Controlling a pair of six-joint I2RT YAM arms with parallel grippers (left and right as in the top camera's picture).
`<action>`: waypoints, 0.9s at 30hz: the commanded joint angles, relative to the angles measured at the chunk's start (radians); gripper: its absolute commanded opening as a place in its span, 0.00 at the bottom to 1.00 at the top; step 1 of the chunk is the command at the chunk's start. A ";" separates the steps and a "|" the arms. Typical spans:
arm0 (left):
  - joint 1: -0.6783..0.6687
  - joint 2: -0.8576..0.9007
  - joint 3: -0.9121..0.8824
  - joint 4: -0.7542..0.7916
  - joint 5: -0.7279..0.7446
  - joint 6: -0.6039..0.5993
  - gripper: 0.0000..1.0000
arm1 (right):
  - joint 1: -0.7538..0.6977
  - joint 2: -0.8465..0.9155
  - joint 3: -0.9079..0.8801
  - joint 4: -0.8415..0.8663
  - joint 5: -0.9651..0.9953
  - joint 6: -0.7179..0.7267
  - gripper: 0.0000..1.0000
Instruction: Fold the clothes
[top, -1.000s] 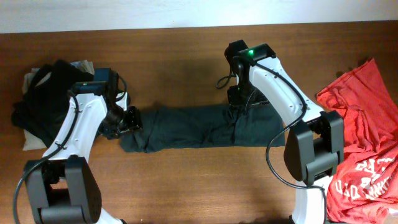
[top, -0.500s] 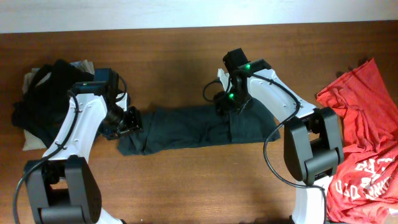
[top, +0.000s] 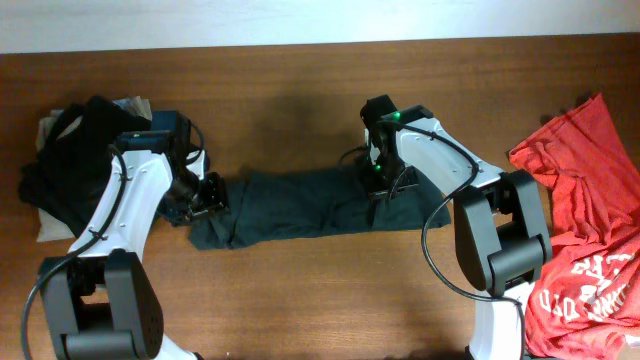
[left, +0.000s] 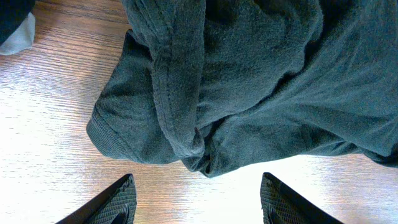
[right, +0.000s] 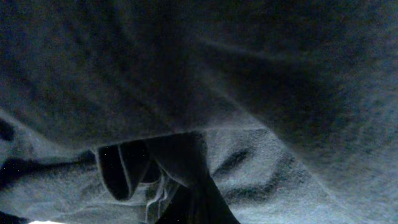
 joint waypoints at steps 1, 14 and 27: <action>0.001 -0.016 0.008 -0.001 0.010 0.016 0.63 | 0.007 -0.043 0.003 -0.064 -0.119 -0.177 0.04; 0.001 -0.016 0.008 -0.001 0.007 0.016 0.64 | 0.012 -0.112 0.117 -0.005 -0.004 -0.109 0.15; 0.001 -0.016 0.008 -0.013 0.007 0.016 0.64 | -0.012 -0.057 0.200 0.086 0.005 -0.023 0.45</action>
